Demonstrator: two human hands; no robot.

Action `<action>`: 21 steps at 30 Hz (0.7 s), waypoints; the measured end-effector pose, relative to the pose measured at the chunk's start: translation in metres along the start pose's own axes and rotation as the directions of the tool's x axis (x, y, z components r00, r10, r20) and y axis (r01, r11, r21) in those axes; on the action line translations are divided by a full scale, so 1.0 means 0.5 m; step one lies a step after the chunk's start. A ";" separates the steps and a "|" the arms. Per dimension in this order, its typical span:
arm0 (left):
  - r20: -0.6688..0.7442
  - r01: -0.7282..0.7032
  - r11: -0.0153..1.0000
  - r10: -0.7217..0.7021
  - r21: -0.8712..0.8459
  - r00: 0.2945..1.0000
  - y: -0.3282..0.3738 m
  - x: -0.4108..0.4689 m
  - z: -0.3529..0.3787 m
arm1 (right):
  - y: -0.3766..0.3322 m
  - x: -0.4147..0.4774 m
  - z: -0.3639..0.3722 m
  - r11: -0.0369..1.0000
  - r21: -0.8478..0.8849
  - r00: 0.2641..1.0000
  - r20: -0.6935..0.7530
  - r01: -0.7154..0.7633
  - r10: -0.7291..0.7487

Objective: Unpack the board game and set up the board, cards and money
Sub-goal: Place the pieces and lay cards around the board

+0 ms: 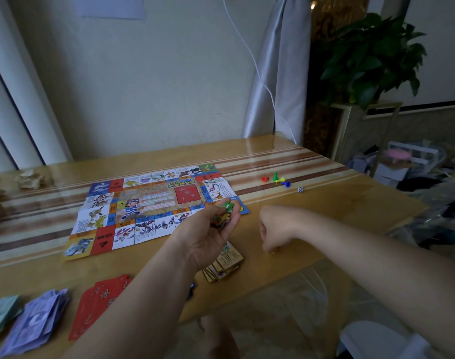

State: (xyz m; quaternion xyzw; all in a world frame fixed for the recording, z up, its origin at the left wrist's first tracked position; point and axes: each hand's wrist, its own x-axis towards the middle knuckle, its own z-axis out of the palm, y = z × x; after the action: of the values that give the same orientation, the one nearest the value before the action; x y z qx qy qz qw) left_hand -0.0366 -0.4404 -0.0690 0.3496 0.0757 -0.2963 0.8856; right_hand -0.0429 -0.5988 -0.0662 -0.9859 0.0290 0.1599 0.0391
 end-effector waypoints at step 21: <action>-0.009 -0.005 1.000 0.005 0.004 1.000 0.003 -0.005 0.002 | 0.100 -0.014 0.028 0.969 -0.023 0.948 -0.206 0.244 -0.244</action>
State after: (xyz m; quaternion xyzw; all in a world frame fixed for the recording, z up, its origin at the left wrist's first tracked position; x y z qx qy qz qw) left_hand -0.0379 -0.4389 -0.0666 0.3530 0.0782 -0.2928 0.8852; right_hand -0.0571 -0.6468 -0.0805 -0.9932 -0.0888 0.0501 0.0569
